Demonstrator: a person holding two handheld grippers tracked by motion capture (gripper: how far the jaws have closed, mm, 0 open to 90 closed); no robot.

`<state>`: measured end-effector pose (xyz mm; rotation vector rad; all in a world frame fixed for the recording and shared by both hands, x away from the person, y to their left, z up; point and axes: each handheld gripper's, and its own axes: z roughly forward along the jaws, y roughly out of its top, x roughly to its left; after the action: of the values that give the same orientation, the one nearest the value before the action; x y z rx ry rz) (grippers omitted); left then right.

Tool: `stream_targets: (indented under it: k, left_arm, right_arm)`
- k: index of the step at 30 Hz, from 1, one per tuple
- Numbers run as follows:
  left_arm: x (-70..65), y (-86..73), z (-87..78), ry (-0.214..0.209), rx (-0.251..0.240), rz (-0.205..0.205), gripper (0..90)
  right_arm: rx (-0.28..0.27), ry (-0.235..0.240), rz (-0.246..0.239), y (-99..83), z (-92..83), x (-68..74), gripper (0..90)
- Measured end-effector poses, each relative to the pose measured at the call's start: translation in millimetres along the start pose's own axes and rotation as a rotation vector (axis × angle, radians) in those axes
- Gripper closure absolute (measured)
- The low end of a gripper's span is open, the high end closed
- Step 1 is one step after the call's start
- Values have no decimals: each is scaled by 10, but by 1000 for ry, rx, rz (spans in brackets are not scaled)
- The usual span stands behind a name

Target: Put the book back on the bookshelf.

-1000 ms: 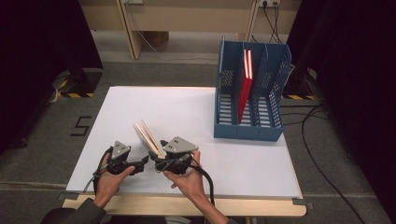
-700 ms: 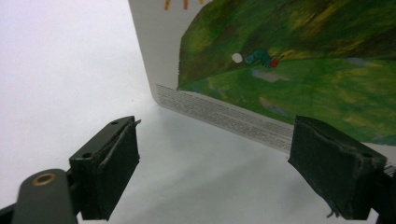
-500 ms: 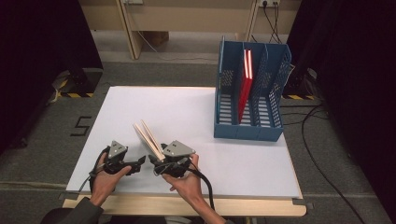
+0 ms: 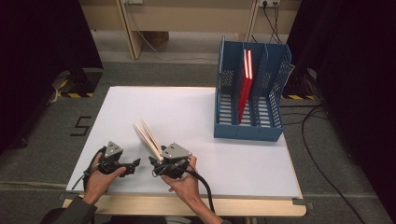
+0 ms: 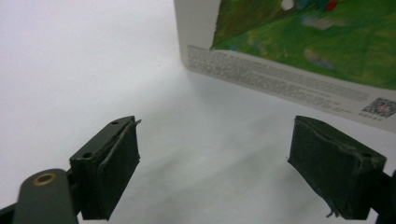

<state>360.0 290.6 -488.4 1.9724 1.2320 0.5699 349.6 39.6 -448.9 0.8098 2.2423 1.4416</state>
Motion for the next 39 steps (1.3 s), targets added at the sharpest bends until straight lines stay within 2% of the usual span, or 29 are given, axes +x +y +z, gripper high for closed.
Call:
stream_targets:
  k: [10, 11, 16, 23, 26, 29, 33, 35, 39]
  left_arm:
    - [115, -31, -6, 7, 19, -21, 152]
    - [120, -32, -6, 9, 18, -21, 152]
    - [110, -32, 0, 4, 23, -16, 152]
    - [100, -32, 8, 0, 31, -14, 152]
    - [92, -33, 13, -4, 31, -15, 153]
    - [88, -33, 17, -5, 35, -11, 153]
    - [90, -32, 20, -6, 37, -12, 153]
    - [93, -32, 19, -6, 36, -14, 153]
    - [91, -32, 20, -8, 37, -13, 153]
  right_arm:
    - [-3, -9, -3, -69, 150, 40, 451]
    - [5, -10, 8, -76, 161, 44, 451]
    - [-5, -9, 28, -105, 204, 26, 470]
    - [8, -14, 31, -150, 262, 10, 502]
    - [10, -13, 48, -166, 284, -3, 508]
    - [11, -20, 27, -174, 303, 2, 518]
    - [8, -30, 19, -175, 307, -8, 574]
    - [5, -40, 11, -178, 299, -27, 637]
    - [-14, -41, 35, -184, 276, -122, 722]
